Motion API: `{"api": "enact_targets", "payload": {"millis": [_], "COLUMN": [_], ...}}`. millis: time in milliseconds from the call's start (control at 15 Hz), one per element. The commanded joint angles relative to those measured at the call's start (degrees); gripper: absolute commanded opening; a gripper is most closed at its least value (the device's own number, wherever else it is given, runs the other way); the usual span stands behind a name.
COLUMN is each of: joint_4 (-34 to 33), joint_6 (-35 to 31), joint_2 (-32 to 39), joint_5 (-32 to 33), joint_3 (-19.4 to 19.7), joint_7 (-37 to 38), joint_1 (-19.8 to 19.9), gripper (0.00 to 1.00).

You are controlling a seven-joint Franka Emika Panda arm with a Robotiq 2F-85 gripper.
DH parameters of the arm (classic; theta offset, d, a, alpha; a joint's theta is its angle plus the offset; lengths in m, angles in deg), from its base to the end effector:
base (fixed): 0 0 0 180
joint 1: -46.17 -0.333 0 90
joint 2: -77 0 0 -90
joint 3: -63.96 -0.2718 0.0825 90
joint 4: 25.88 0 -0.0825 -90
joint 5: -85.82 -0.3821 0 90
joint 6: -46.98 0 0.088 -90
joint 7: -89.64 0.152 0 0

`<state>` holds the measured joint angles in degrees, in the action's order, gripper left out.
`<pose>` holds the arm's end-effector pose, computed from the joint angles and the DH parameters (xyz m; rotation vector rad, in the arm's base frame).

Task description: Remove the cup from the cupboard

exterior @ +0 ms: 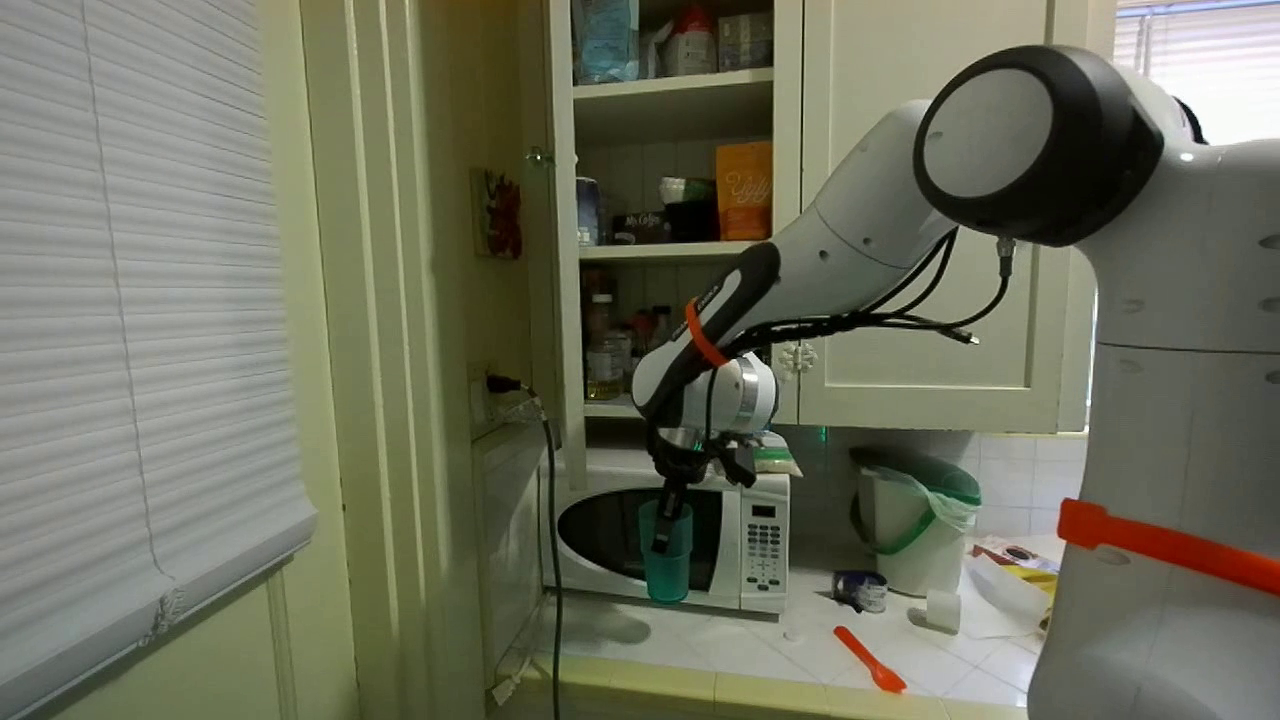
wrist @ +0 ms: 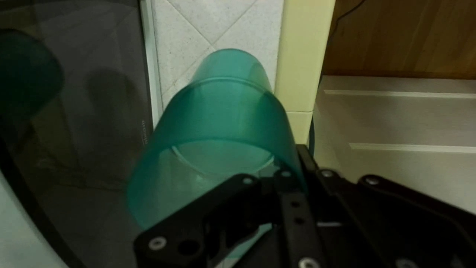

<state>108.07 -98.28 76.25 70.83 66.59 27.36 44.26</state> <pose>0.5321 -0.0029 0.2745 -2.7873 -1.3031 -0.4143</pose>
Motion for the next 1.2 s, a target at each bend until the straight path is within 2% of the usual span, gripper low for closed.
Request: {"api": "enact_targets", "payload": {"millis": [0, 67, 267, 333, 467, 800, 1133], "joint_4": [0.15, -0.06, -0.12, -0.13, -0.69, -1.25, -0.74], "joint_6": [-2.55, -0.90, -1.38, -1.39, -1.13, -0.47, -4.15], "joint_2": [1.91, 1.05, 1.84, 1.85, 2.58, 3.68, 4.38], "joint_5": [-2.83, -0.87, -1.00, -1.01, -0.73, -2.89, -6.07], "joint_3": [-0.77, -0.93, -1.10, -1.12, -1.61, -3.42, -4.17], "joint_7": [-1.63, -0.29, -0.26, -0.26, 3.35, 8.49, 15.53], "joint_1": [0.93, 1.04, 1.25, 1.26, 0.89, 0.64, 1.00], "gripper": [0.02, 0.06, 0.06, 0.02, 0.02, 0.02, 0.02]}}
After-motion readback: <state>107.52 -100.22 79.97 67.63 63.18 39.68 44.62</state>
